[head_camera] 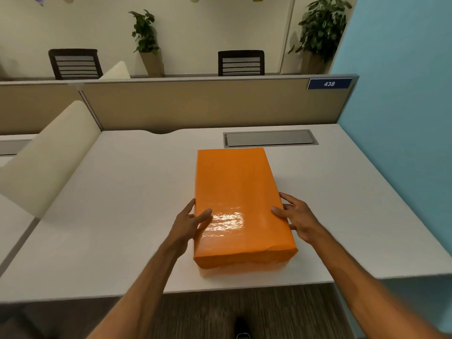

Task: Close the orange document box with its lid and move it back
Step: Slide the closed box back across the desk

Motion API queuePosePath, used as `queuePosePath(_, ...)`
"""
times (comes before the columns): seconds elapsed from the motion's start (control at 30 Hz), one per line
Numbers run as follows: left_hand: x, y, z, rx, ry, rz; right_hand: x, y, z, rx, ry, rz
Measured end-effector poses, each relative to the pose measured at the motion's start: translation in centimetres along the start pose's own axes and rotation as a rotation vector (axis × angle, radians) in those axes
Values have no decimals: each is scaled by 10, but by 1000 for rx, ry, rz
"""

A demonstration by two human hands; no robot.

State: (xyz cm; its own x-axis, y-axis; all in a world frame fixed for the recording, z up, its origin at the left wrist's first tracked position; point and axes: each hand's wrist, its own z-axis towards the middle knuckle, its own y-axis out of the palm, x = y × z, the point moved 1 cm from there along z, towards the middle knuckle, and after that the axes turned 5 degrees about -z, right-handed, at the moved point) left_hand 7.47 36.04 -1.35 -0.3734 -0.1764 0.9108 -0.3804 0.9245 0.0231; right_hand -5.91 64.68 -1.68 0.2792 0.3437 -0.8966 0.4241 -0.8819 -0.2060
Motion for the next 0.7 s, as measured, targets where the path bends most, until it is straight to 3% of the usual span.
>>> queuePosePath(0.33, 22, -40, 24, 130, 8, -23, -32, 25, 38, -99, -52, 15)
queuePosePath(0.7, 63, -111, 34, 301, 72, -48, -92, 101, 88, -242, -126, 5)
